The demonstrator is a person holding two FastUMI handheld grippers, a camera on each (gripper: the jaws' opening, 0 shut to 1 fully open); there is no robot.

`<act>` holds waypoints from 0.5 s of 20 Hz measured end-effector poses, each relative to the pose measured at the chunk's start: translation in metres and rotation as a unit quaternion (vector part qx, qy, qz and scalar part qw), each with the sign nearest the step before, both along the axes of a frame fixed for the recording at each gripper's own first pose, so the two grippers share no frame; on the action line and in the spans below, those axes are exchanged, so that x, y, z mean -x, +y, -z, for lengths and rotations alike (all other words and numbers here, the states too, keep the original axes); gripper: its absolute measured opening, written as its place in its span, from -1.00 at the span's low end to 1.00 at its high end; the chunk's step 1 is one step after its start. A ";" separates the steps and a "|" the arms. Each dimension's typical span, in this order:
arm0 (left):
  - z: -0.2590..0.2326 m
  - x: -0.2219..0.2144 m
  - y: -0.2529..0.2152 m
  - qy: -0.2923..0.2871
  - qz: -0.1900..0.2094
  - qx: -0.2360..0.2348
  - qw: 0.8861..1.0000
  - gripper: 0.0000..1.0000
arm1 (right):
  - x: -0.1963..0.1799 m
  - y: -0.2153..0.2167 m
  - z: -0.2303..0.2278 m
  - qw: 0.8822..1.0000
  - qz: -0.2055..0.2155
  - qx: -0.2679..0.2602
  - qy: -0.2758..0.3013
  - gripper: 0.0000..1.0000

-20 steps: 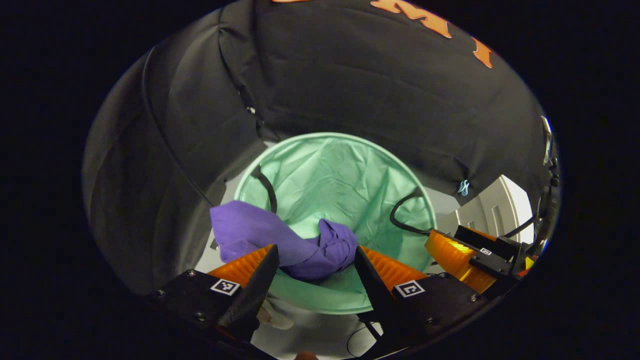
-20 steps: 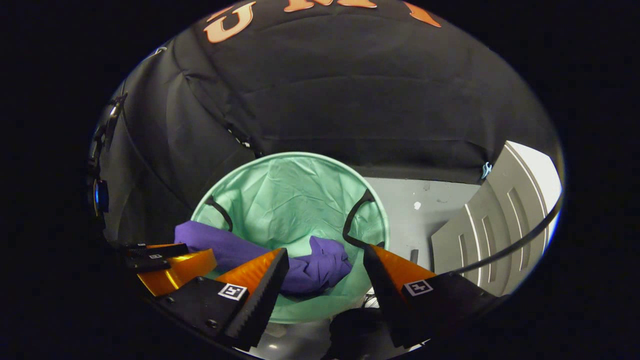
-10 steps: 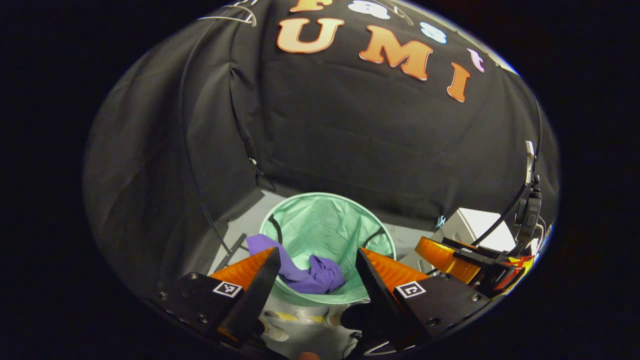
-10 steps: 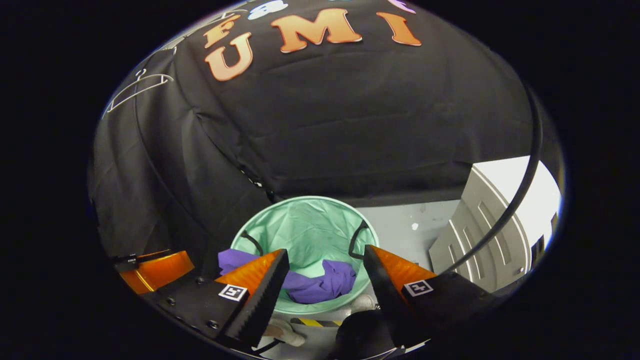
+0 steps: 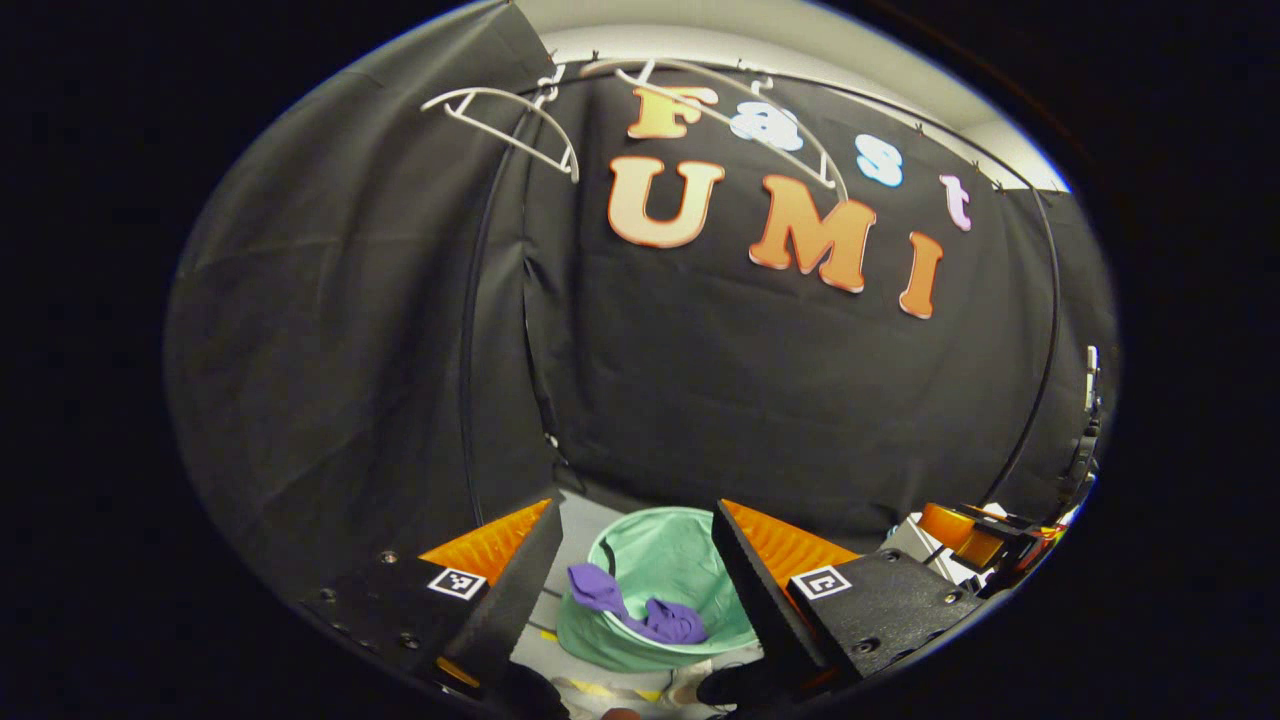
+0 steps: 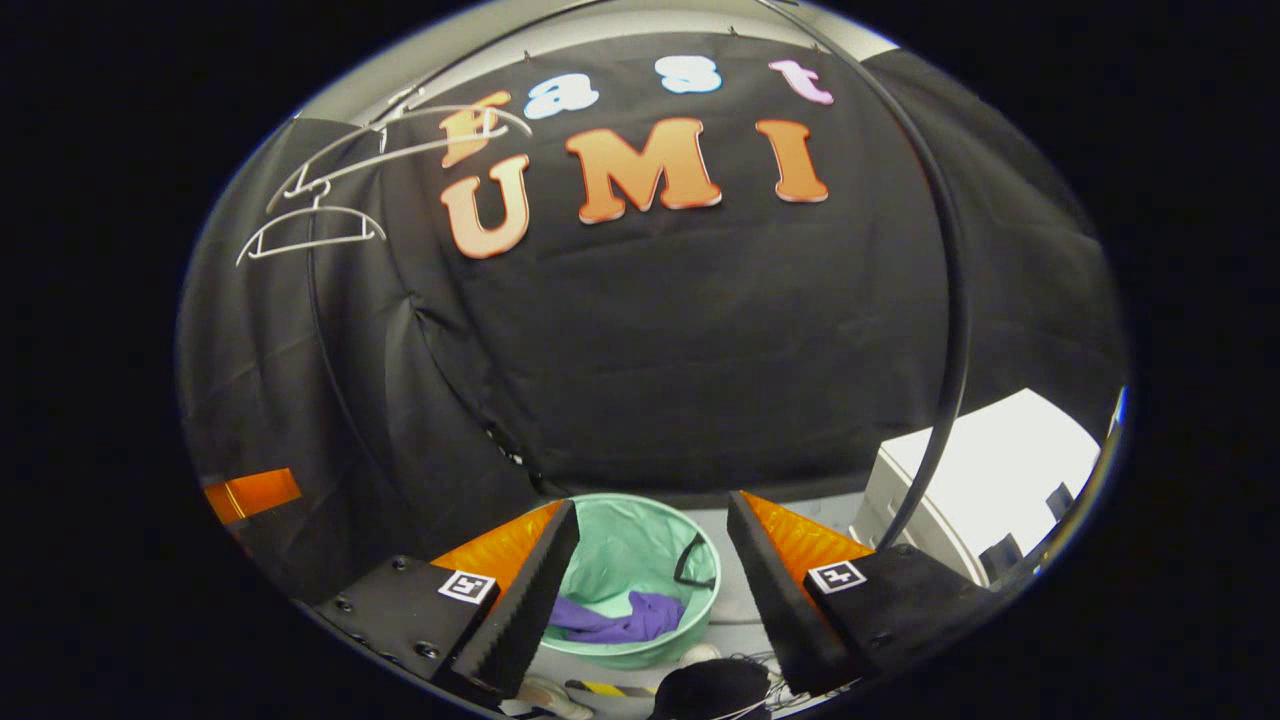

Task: Grasp the clothes on the hanger with both hands and then place them into the laundry hamper below.

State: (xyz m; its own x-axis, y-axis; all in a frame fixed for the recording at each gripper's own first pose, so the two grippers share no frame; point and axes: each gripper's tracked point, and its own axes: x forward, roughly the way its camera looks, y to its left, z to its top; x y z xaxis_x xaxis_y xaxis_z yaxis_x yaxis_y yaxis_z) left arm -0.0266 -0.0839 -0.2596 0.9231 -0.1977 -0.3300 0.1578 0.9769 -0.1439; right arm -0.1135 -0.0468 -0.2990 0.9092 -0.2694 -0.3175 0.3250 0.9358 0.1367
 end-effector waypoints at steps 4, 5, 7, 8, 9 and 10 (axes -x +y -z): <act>-0.057 -0.010 0.026 -0.050 -0.023 -0.006 0.998 0.91 | 0.006 -0.018 -0.068 0.998 0.007 0.043 -0.044 0.95; -0.068 -0.013 0.032 -0.058 -0.028 -0.010 0.998 0.90 | 0.010 -0.023 -0.084 0.997 0.010 0.050 -0.052 0.86; -0.098 -0.020 0.046 -0.080 -0.043 -0.016 0.996 0.90 | 0.013 -0.031 -0.117 0.995 0.014 0.065 -0.079 0.96; -0.110 -0.023 0.052 -0.090 -0.048 -0.019 0.995 0.91 | 0.015 -0.036 -0.134 0.993 0.019 0.073 -0.088 0.96; -0.120 -0.024 0.056 -0.101 -0.053 -0.021 0.993 0.91 | 0.016 -0.040 -0.148 0.992 0.021 0.082 -0.094 0.96; -0.130 -0.025 0.061 -0.109 -0.058 -0.024 0.992 0.86 | 0.018 -0.042 -0.161 0.991 0.023 0.088 -0.101 0.91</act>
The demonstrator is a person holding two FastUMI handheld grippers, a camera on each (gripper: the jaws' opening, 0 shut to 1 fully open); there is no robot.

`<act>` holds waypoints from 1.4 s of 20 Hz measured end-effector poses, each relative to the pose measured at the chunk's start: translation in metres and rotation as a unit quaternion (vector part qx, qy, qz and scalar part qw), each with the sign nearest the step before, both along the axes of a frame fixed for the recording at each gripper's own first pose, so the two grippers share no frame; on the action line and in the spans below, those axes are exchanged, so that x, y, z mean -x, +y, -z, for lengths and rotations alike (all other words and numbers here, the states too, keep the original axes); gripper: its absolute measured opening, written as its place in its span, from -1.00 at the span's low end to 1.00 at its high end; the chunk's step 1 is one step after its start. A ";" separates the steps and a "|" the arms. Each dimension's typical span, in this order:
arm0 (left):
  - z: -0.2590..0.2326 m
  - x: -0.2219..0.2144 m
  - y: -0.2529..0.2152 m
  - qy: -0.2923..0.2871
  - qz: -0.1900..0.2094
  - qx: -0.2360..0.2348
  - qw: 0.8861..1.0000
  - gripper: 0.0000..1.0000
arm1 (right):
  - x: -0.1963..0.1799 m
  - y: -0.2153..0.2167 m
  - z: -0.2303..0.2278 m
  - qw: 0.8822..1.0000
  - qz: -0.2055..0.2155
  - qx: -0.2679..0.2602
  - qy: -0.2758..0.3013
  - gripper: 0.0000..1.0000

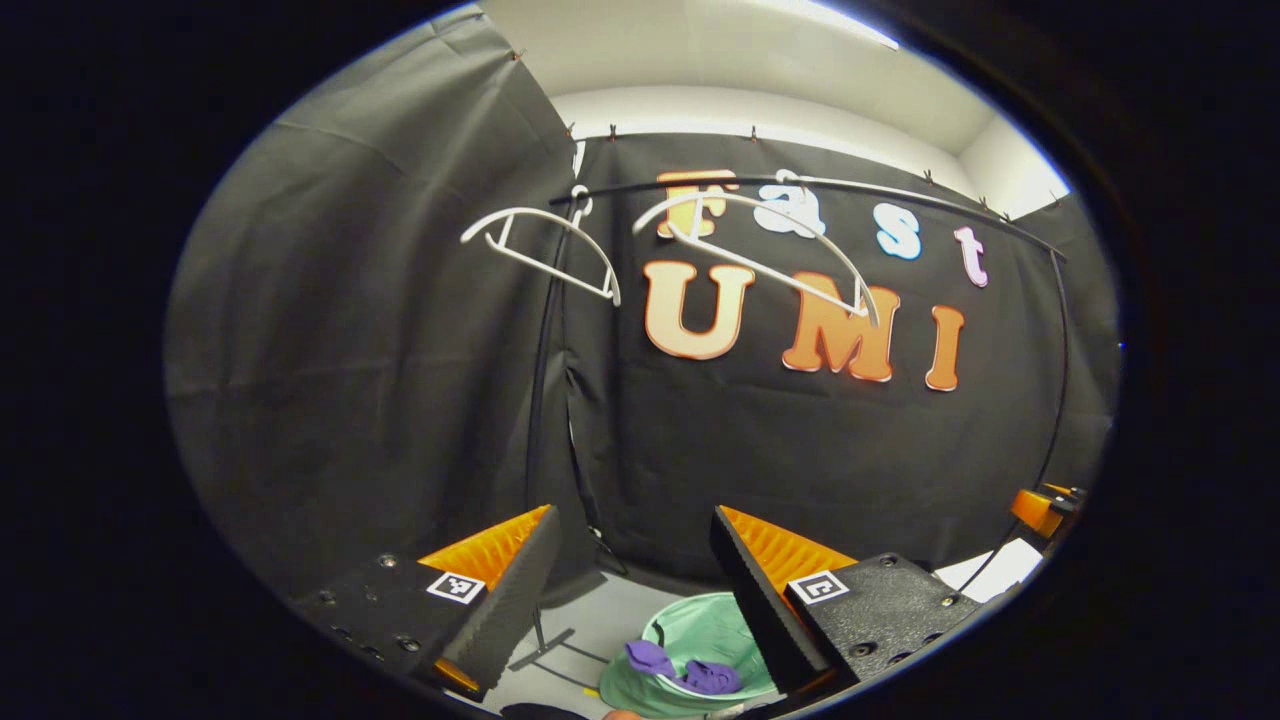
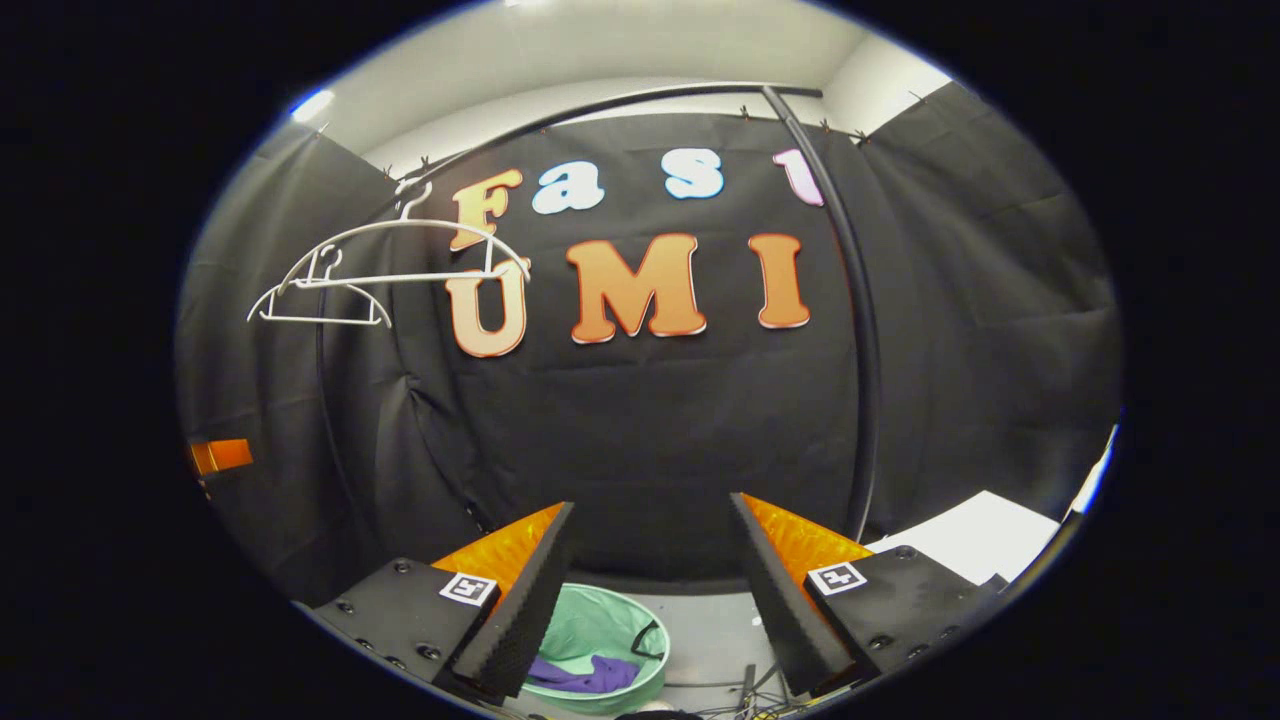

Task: Grasp the clothes on the hanger with both hands and then place them into the laundry hamper below.

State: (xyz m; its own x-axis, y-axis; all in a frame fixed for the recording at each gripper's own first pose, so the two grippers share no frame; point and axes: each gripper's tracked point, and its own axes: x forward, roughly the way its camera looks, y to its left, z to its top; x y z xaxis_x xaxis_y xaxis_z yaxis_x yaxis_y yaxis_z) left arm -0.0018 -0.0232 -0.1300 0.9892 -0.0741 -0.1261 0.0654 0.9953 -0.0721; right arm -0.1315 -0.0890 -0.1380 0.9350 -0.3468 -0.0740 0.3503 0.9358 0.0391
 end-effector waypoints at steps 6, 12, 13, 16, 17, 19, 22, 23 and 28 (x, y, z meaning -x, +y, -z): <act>-0.051 0.002 0.009 -0.050 -0.016 -0.004 0.999 0.84 | 0.007 0.003 -0.047 0.999 -0.008 0.024 -0.033 0.77; -0.052 -0.002 0.002 -0.048 -0.005 -0.008 0.999 0.86 | 0.002 0.023 -0.041 0.999 -0.028 0.031 -0.021 0.77; -0.051 -0.001 0.001 -0.047 -0.003 -0.005 0.999 0.87 | 0.002 0.024 -0.040 0.999 -0.029 0.033 -0.019 0.77; -0.048 -0.001 -0.003 -0.039 0.003 0.002 0.999 0.90 | 0.003 0.028 -0.041 0.999 -0.030 0.035 -0.019 0.77; -0.049 -0.002 -0.002 -0.039 0.002 0.000 0.999 0.84 | 0.004 0.026 -0.042 0.999 -0.029 0.034 -0.021 0.77; -0.053 -0.002 0.001 -0.043 -0.003 -0.007 0.999 0.84 | 0.002 0.024 -0.044 0.999 -0.025 0.029 -0.023 0.77; -0.058 0.000 0.001 -0.049 -0.004 -0.013 0.999 0.84 | 0.002 0.022 -0.040 0.999 -0.021 0.023 -0.022 0.77; -0.058 0.000 0.000 -0.049 -0.004 -0.013 0.999 0.90 | 0.002 0.022 -0.039 0.999 -0.021 0.024 -0.021 0.77; -0.055 -0.002 -0.002 -0.045 0.002 -0.005 0.999 0.84 | 0.000 0.028 -0.037 0.999 -0.020 0.027 -0.018 1.00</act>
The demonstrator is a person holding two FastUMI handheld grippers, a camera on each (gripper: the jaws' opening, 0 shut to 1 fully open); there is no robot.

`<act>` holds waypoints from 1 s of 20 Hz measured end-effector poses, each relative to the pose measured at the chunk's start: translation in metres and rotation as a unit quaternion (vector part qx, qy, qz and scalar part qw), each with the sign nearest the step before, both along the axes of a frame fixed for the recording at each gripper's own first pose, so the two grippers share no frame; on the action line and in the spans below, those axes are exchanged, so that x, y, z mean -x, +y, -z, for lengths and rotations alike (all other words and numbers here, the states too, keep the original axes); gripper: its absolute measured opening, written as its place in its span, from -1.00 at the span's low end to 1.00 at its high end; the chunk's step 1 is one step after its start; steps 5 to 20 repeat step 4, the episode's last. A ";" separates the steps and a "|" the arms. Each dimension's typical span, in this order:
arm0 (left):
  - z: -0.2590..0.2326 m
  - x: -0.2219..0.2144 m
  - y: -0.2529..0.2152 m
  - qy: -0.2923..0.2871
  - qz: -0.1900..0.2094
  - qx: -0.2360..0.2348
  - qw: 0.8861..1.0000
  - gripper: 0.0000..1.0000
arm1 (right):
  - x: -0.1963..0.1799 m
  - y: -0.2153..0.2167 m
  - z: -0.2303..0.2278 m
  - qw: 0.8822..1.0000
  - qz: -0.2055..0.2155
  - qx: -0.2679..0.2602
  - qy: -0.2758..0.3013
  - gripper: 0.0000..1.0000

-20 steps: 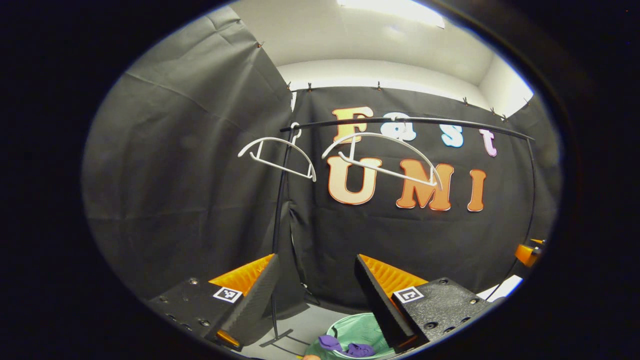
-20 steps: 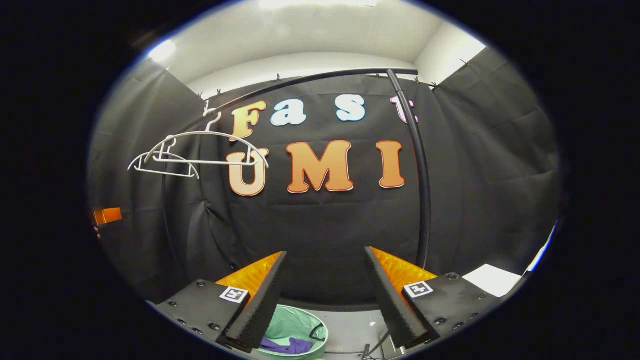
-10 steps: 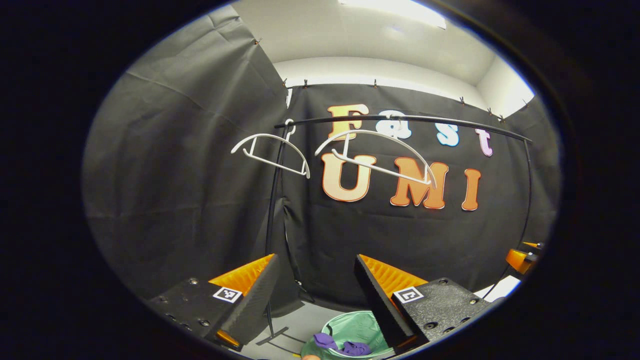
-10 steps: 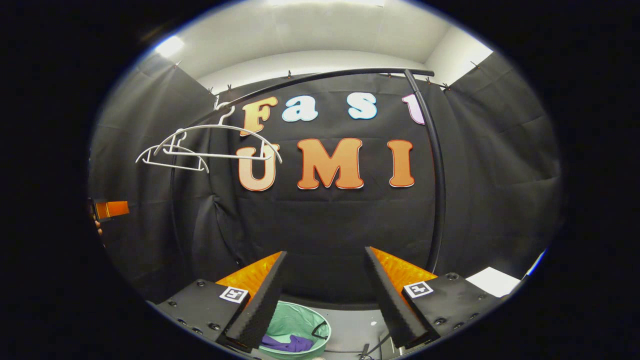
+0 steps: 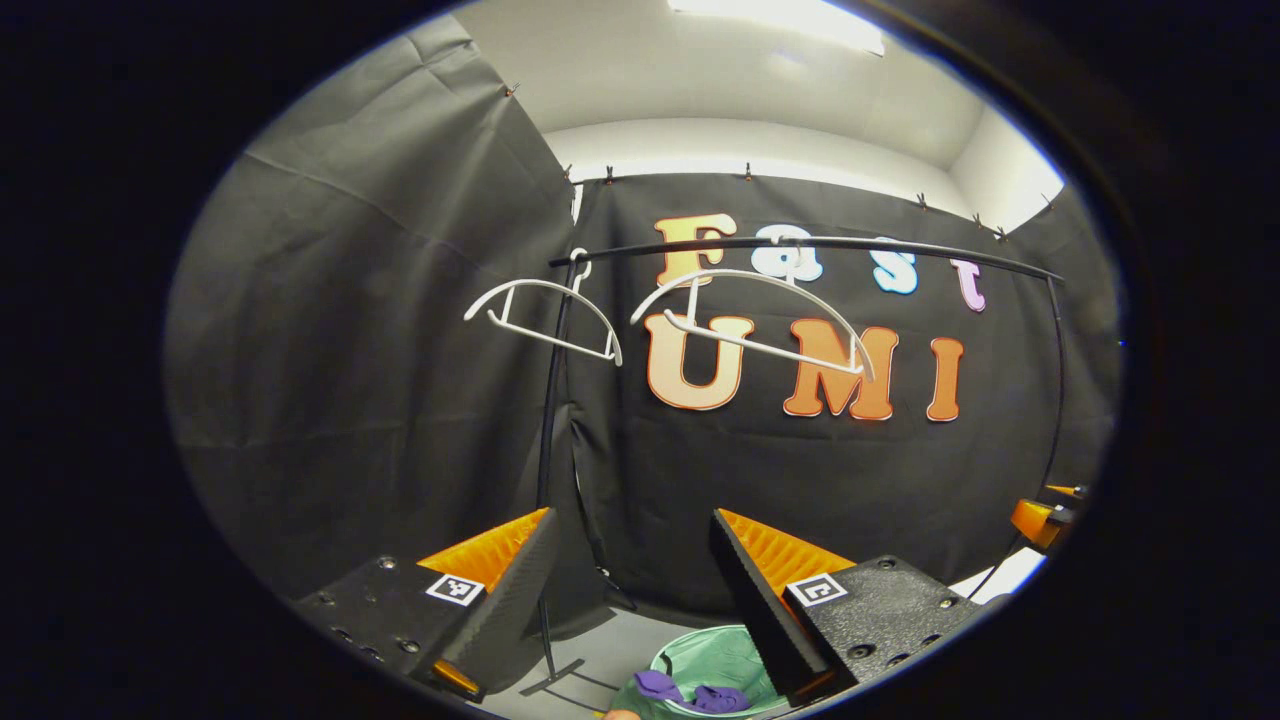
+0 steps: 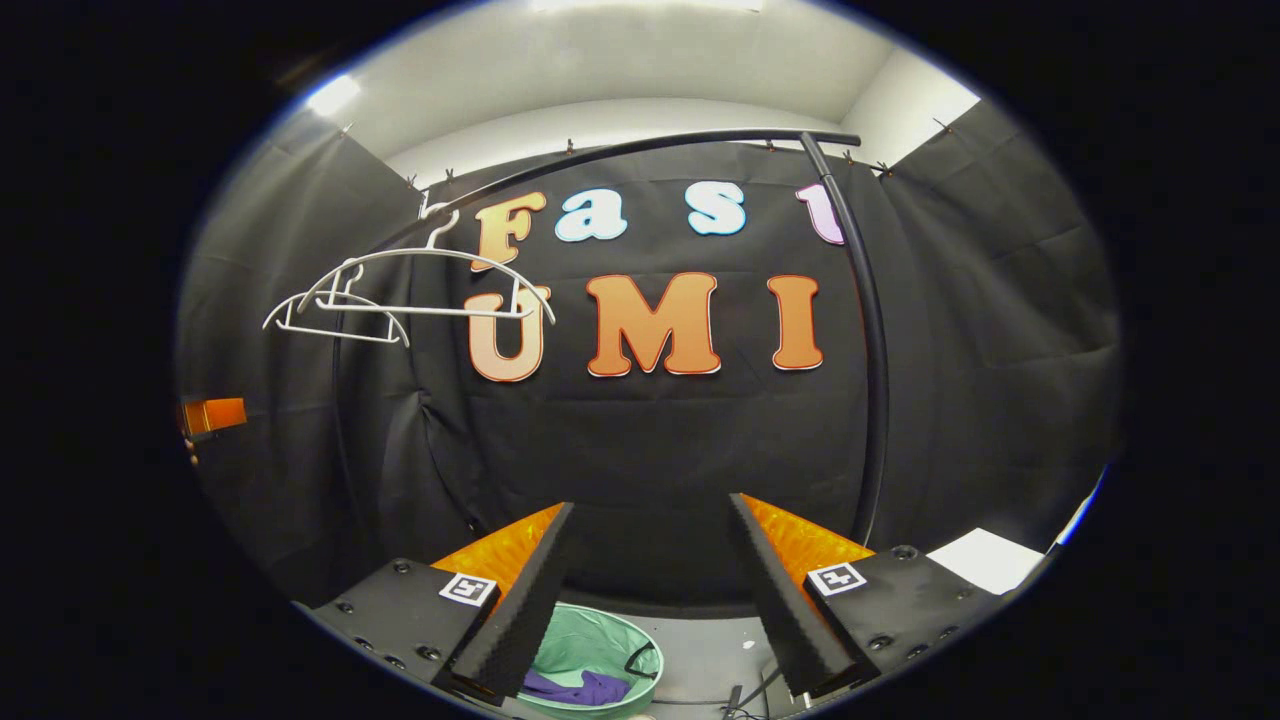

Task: Grasp the clothes on the hanger with both hands and then place them into the laundry hamper below.

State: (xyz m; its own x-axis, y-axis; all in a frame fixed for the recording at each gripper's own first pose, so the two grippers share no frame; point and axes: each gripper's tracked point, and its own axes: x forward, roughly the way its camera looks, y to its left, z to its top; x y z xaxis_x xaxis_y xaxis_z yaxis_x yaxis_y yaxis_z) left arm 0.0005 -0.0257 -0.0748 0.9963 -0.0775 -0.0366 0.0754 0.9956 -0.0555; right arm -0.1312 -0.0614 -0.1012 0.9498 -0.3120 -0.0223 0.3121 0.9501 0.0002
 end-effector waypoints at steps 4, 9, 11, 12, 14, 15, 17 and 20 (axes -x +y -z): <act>0.010 -0.005 -0.002 0.013 0.007 0.001 1.000 0.84 | -0.006 0.009 0.002 1.000 -0.005 -0.002 0.003 0.77; 0.010 -0.005 -0.002 0.013 0.007 0.001 1.000 0.84 | -0.006 0.009 0.002 1.000 -0.005 -0.002 0.003 0.77; 0.010 -0.005 -0.002 0.013 0.007 0.001 1.000 0.84 | -0.006 0.009 0.002 1.000 -0.005 -0.002 0.003 0.77; 0.010 -0.005 -0.002 0.013 0.007 0.001 1.000 0.84 | -0.006 0.009 0.002 1.000 -0.005 -0.002 0.003 0.77; 0.010 -0.005 -0.002 0.013 0.007 0.001 1.000 0.84 | -0.006 0.009 0.002 1.000 -0.005 -0.002 0.003 0.77; 0.010 -0.005 -0.002 0.013 0.007 0.001 1.000 0.84 | -0.006 0.009 0.002 1.000 -0.005 -0.002 0.003 0.77; 0.010 -0.005 -0.002 0.013 0.007 0.001 1.000 0.84 | -0.006 0.009 0.002 1.000 -0.005 -0.002 0.003 0.77; 0.010 -0.005 -0.002 0.013 0.007 0.001 1.000 0.84 | -0.006 0.009 0.002 1.000 -0.005 -0.002 0.003 0.77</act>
